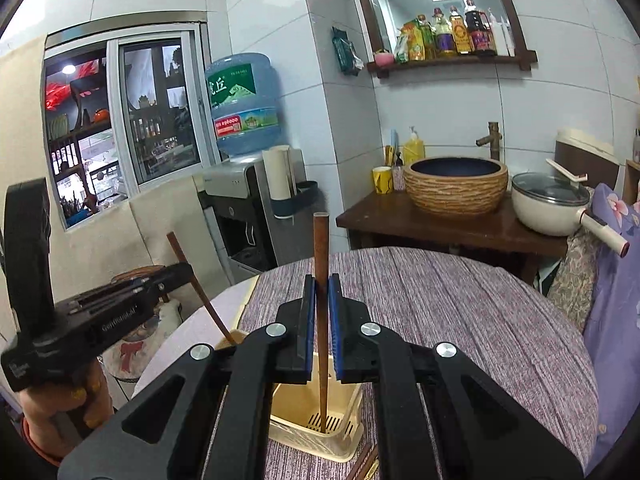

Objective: Organize utensils
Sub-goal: 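Lower the chopsticks into the cream holder and open both tools, then move both tools back down to the remaining chopsticks beside the holder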

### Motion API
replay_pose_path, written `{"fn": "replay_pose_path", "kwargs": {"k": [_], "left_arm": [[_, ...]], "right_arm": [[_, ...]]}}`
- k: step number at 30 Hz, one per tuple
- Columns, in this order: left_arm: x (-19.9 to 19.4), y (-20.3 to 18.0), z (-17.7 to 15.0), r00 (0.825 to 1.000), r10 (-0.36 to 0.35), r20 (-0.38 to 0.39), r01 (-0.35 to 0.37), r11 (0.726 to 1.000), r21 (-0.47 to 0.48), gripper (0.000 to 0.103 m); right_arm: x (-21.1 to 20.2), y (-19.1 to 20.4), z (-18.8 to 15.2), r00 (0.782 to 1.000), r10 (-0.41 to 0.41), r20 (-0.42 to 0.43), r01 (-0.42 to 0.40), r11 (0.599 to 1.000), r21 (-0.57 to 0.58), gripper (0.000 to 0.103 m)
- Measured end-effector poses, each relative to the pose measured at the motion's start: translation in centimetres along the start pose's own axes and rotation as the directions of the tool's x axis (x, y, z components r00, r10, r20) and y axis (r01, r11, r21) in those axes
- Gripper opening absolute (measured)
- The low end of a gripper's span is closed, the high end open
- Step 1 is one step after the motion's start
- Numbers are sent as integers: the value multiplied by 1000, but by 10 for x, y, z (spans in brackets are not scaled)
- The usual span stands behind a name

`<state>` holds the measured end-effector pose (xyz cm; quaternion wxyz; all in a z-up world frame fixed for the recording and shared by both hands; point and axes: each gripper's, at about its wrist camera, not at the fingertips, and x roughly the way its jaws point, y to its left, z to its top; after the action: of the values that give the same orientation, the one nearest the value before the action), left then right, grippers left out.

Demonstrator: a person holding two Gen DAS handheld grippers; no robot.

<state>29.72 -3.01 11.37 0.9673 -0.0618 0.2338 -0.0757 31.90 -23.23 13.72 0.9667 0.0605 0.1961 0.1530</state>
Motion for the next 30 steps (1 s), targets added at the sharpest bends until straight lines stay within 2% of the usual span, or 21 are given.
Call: {"fn": "replay_pose_path", "kwargs": {"k": [8,13,14,15,16,17,18,19,23,25,26,28,30], "left_arm": [[15,3,-12,999,-6,-48,6,1000,-11,7],[13,2,-13,999,-6,-46,6,1000,-2,7],[13,2,-14,999,-8,-43,7,1000,-4,7],[12,2,-14,999,-9,-42,8,1000,-6,9],[10,2,-15,999,-12,-40,12,1000,-8,15],[7,2,-16,999,-16,-35,16,1000,-11,20],[2,2,-18,999,-19,-26,18,1000,-12,36],[-2,1,-19,1000,-21,-15,20,1000,-13,49],[-25,-3,-29,999,-20,25,20,1000,15,67],[-35,-3,-36,999,-17,34,16,1000,23,82],[-40,-3,-39,999,-19,38,18,999,26,84],[-47,-2,-46,999,-12,39,11,999,31,97],[-52,0,-55,1000,1,31,-2,999,42,98]], "right_arm": [[13,-13,-10,999,2,-43,1,998,60,8],[15,-14,-12,999,-3,-43,6,998,63,8],[14,-14,-13,999,-2,-39,5,998,63,9],[14,-14,-13,999,-4,-37,6,998,59,15],[11,-13,-14,999,-10,-31,11,998,55,22],[9,-13,-15,1000,-16,-22,17,998,53,44],[4,-13,-17,1000,-23,-4,23,998,53,56],[-1,-13,-18,999,-31,13,30,998,51,56],[-24,-6,-28,997,-58,57,58,998,6,56],[-33,-3,-34,996,-67,60,68,998,-12,58],[-38,-1,-38,996,-72,59,73,997,-23,62],[-47,2,-46,995,-78,54,80,996,-38,64],[-54,4,-57,996,-84,40,86,995,-52,65]]}}
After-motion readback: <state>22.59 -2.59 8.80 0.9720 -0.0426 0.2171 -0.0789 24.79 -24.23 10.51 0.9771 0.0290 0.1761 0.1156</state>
